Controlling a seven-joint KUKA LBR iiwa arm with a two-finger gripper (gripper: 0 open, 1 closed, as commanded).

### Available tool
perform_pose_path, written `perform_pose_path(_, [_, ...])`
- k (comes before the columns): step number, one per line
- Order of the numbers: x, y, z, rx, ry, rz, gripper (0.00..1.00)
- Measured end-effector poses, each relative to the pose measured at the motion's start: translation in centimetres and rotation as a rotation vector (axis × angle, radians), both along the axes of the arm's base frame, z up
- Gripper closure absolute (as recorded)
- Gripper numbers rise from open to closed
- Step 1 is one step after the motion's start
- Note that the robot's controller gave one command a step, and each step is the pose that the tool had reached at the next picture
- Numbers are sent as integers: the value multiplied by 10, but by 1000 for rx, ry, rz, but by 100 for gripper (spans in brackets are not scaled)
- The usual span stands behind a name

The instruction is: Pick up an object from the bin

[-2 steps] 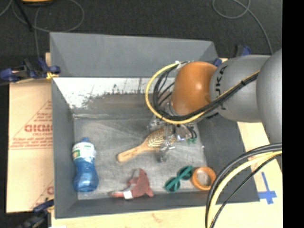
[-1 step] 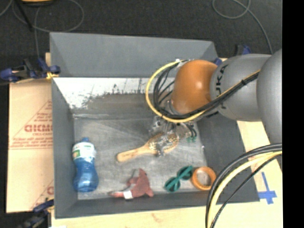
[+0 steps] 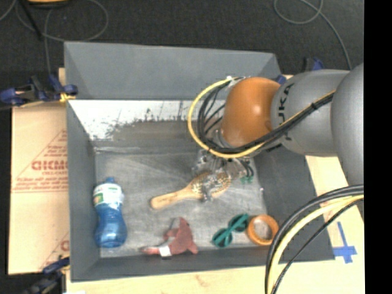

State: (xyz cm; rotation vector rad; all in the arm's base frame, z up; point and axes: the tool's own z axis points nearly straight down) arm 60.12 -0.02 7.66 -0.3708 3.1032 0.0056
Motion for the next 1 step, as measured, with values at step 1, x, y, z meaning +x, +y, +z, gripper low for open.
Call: perform_pose_path(1, [-1,0,3,0,4,0,100])
